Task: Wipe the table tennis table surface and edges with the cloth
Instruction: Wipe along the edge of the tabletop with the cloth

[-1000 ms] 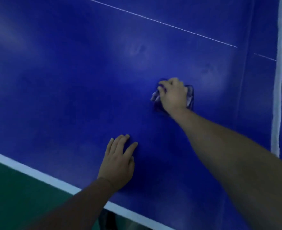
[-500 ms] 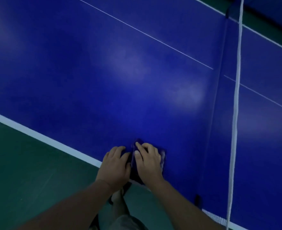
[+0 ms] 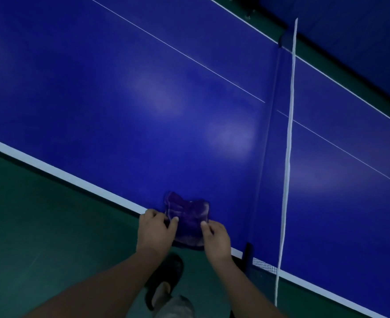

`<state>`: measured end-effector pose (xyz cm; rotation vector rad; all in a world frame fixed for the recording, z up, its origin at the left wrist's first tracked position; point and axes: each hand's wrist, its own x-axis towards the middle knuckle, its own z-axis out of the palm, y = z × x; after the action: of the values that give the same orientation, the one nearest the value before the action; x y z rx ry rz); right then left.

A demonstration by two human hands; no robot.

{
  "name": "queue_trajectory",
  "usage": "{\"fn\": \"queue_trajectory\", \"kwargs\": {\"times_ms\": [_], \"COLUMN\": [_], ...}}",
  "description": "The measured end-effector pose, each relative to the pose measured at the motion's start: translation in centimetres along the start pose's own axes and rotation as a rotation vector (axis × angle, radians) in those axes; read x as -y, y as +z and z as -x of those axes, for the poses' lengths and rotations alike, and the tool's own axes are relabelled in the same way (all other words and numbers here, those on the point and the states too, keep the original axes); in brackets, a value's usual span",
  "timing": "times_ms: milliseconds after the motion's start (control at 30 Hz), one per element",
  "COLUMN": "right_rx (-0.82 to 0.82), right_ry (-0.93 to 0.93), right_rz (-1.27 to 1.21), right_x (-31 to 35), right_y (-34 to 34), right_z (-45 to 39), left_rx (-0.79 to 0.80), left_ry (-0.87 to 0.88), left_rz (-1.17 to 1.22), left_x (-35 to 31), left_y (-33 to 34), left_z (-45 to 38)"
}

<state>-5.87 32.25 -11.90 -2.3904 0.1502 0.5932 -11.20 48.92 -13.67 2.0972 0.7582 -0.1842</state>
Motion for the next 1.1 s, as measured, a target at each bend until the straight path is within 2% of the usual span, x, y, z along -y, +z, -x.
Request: {"fn": "queue_trajectory", "kwargs": {"times_ms": [67, 133, 200, 300, 400, 533, 633, 767, 833, 900, 967, 1000, 1033, 1100], "right_rx": [-0.093, -0.099, -0.045, 0.141, 0.311, 0.429, 0.551, 0.642, 0.575, 0.417, 0.257, 0.229, 0.228, 0.240], "right_ry": [0.125, 0.252, 0.329, 0.355, 0.226, 0.033, -0.126, -0.295, -0.435, -0.607, -0.768, -0.814, -0.822, -0.769], "right_rz": [-0.094, -0.148, -0.209, -0.351, -0.408, -0.471, -0.375, -0.018, 0.123, 0.246, 0.398, 0.413, 0.376, 0.277], "right_x": [0.4, 0.6, 0.3, 0.1, -1.0, -2.0, -2.9, -3.2, -3.0, -3.1, -3.3, -3.7, -3.8, -3.8], "right_y": [0.6, 0.7, 0.4, -1.7, -5.3, -10.1, -13.2, -15.1, -15.3, -15.1, -14.4, -13.9, -13.5, -12.6], "right_z": [-0.1, -0.1, -0.3, 0.2, 0.4, 0.7, 1.1, 2.0, 2.6, 3.2, 4.0, 4.4, 5.0, 6.3], "left_rx": [0.007, 0.005, -0.004, 0.015, 0.050, 0.164, 0.140, 0.056, -0.053, -0.197, -0.378, -0.456, -0.494, -0.413], "left_ry": [-0.111, -0.212, -0.342, -0.530, -0.514, -0.305, -0.138, 0.008, 0.013, 0.008, -0.048, -0.135, -0.273, -0.587], "left_rz": [0.120, 0.260, 0.405, 0.635, 0.806, 0.970, 0.805, 0.441, 0.313, 0.190, 0.120, 0.195, 0.354, 0.927], "left_x": [-0.3, -0.8, -1.3, -1.5, -1.8, -4.1, -6.0, -7.4, -7.3, -7.0, -6.4, -6.2, -6.2, -6.8], "left_y": [0.3, 0.7, 0.9, 1.1, 1.0, 1.2, 2.5, 3.6, 3.8, 4.3, 5.0, 5.6, 6.2, 7.3], "left_z": [0.5, 0.8, 1.0, 1.7, 2.9, 6.1, 8.7, 11.8, 13.0, 14.1, 15.0, 15.5, 16.1, 17.0]}}
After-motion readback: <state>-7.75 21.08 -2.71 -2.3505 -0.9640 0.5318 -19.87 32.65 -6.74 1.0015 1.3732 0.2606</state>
